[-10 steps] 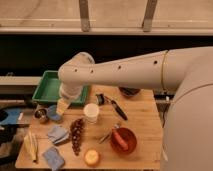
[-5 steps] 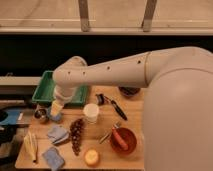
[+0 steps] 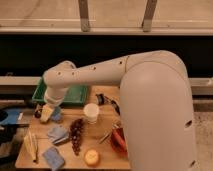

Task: Stack cups into tray

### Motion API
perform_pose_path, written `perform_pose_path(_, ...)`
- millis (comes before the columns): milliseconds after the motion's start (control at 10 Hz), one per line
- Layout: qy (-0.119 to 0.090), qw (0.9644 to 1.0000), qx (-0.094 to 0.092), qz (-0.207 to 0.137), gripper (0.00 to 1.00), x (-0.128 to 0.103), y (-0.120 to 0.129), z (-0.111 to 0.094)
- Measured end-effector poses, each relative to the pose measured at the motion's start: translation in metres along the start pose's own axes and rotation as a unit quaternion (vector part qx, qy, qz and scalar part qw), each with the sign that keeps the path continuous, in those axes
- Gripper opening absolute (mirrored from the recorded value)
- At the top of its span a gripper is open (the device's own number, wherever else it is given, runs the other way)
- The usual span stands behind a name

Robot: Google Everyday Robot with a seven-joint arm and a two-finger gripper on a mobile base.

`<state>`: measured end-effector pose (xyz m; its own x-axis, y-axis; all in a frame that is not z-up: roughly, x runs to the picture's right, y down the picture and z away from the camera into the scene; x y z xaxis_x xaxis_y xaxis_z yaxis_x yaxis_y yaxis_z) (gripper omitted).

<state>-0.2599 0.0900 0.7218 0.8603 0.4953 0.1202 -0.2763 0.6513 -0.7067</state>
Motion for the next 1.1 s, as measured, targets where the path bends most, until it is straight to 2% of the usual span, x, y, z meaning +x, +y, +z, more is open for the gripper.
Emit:
perform_pose_path(400,0.003,1.0,-0.006,-0.003,0.76,0.0,0.0,0.004)
perform_pose_path(700,0.008,0.9993,-0.032,-0.019,0.76,-0.011,0.006,0.034)
perform_pose_path(1100,0.011,0.9973,-0.052,-0.051,0.76,-0.035,0.02,0.051)
